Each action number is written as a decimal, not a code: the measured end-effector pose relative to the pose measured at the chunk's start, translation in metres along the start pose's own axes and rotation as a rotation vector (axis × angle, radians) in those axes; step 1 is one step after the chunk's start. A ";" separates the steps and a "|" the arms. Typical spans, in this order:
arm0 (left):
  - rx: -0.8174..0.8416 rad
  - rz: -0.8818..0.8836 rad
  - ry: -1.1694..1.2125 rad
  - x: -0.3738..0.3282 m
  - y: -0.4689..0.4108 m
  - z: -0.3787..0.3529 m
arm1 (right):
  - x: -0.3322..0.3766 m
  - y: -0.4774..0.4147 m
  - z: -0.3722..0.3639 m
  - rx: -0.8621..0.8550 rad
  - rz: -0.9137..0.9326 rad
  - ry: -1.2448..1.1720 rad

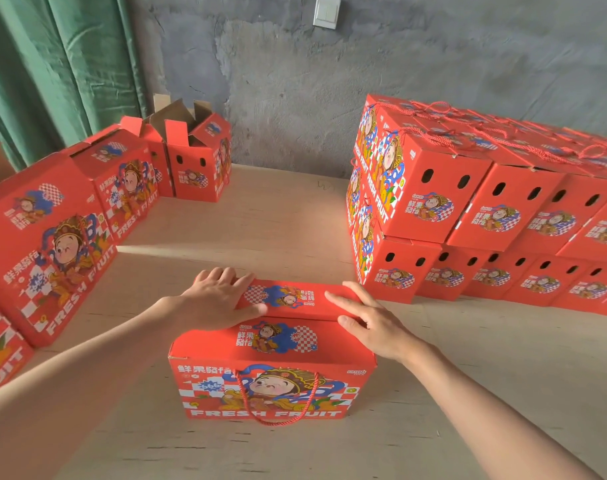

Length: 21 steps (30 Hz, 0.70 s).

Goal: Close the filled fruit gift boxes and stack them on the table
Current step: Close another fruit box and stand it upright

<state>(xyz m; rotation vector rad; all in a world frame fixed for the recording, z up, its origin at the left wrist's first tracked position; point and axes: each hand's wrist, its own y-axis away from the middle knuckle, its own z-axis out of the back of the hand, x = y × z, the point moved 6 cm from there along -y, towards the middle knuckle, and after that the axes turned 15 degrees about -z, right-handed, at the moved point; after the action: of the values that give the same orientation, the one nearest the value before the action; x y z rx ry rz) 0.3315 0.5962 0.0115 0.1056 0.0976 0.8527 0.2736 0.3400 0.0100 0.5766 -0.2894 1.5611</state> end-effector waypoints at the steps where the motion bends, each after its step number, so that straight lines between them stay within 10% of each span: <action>1: -0.004 0.004 0.013 -0.001 0.001 -0.002 | -0.001 0.000 -0.001 0.008 0.003 -0.014; 11: -0.072 0.014 -0.011 -0.004 -0.003 -0.013 | 0.000 -0.014 0.002 0.030 0.076 0.282; 21: -0.221 0.009 0.068 -0.132 0.018 -0.025 | 0.001 -0.017 -0.001 -0.124 0.051 -0.190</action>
<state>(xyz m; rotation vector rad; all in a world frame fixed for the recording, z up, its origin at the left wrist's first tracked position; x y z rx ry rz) 0.2287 0.5092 -0.0052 -0.1303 0.0663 0.8711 0.2900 0.3431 0.0066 0.6251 -0.5444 1.5278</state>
